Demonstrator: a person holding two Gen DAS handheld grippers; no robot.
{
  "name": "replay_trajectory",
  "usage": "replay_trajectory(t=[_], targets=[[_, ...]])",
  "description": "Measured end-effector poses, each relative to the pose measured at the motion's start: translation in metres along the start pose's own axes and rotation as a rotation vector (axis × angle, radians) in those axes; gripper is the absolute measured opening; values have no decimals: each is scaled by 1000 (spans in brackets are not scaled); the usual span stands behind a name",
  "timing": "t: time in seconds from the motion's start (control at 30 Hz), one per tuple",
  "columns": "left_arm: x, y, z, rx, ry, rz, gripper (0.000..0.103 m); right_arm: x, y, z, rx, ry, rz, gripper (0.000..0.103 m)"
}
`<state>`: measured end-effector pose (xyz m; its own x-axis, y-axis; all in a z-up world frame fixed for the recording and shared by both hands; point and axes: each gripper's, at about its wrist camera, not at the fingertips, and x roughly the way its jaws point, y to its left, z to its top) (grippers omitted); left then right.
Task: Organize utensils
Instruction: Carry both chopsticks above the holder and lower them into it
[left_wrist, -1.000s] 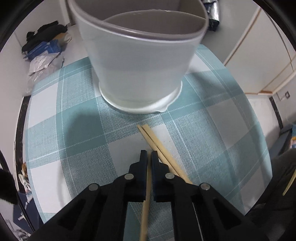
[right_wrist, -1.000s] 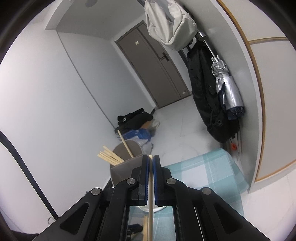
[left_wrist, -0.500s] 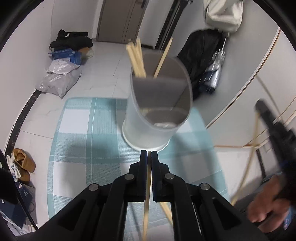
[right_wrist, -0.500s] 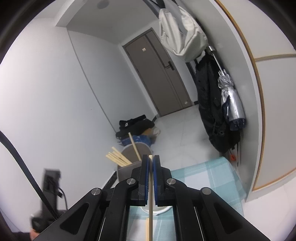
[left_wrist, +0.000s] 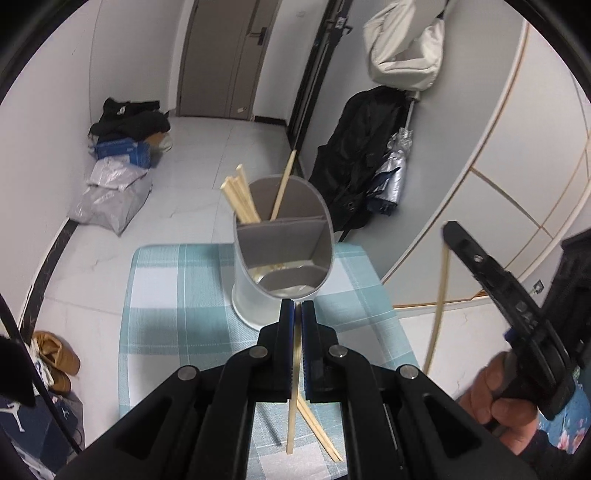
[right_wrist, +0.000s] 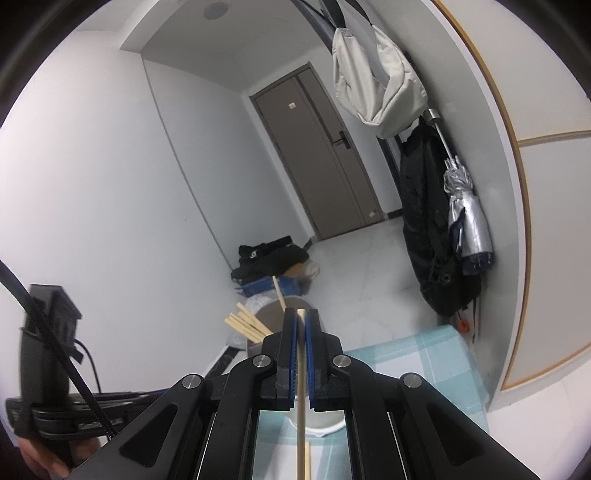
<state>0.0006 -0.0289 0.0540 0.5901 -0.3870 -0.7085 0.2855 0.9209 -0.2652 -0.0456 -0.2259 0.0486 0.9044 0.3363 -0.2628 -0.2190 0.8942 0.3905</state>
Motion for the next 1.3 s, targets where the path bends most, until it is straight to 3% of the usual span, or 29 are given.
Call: replay_trajectory(t=[0.33,0.63,0.83,1.07,1.3], targets=[[-19,-2,34,-24,-43,-82,0,11,12,31,-30,-47,11,4],[-41,9,108,-66,-148,-147,0,48,32,92,-82,-139,25,4],[-34,27,149,-93,-204,-151,0,85,39,120,-84,-193,19,4],[-13,45,176,-93,-238,-136,0,144,30,126,-57,-215,-35,4],[0,49,171,-33,-325,-89,0,178,17,110,-29,-254,-105,4]])
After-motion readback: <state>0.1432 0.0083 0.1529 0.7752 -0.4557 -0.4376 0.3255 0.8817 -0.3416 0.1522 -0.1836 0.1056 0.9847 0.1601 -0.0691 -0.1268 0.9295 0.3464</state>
